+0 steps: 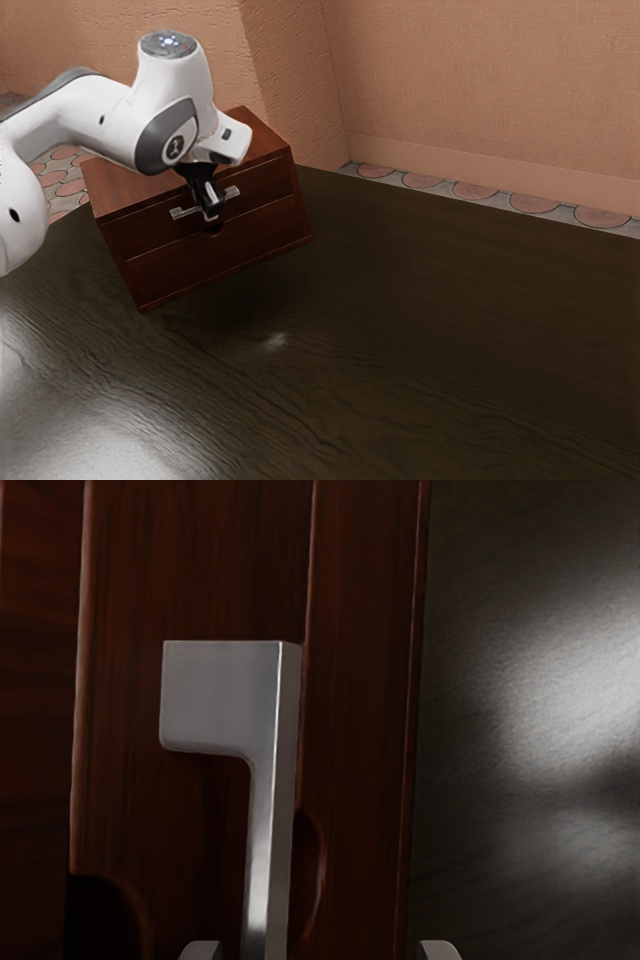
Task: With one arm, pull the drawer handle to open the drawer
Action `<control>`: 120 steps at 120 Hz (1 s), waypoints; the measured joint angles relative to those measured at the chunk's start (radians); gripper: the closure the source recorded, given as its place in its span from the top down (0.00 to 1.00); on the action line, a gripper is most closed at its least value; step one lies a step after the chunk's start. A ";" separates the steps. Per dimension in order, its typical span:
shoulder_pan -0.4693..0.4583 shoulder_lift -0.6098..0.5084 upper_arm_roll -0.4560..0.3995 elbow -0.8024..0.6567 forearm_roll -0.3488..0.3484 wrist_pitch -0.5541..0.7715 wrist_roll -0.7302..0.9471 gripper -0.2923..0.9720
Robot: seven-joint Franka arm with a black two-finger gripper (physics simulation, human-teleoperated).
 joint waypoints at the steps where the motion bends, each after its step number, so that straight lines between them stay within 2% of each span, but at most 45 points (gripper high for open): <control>1: 0.000 0.001 0.000 0.000 0.000 0.000 0.000 0.37; 50: 0.000 -0.006 -0.002 -0.024 -0.002 0.003 0.005 0.31; 76: -0.004 -0.055 -0.003 -0.080 -0.003 0.000 0.007 0.27; 120: -0.014 -0.098 -0.029 -0.139 -0.020 -0.002 0.007 0.26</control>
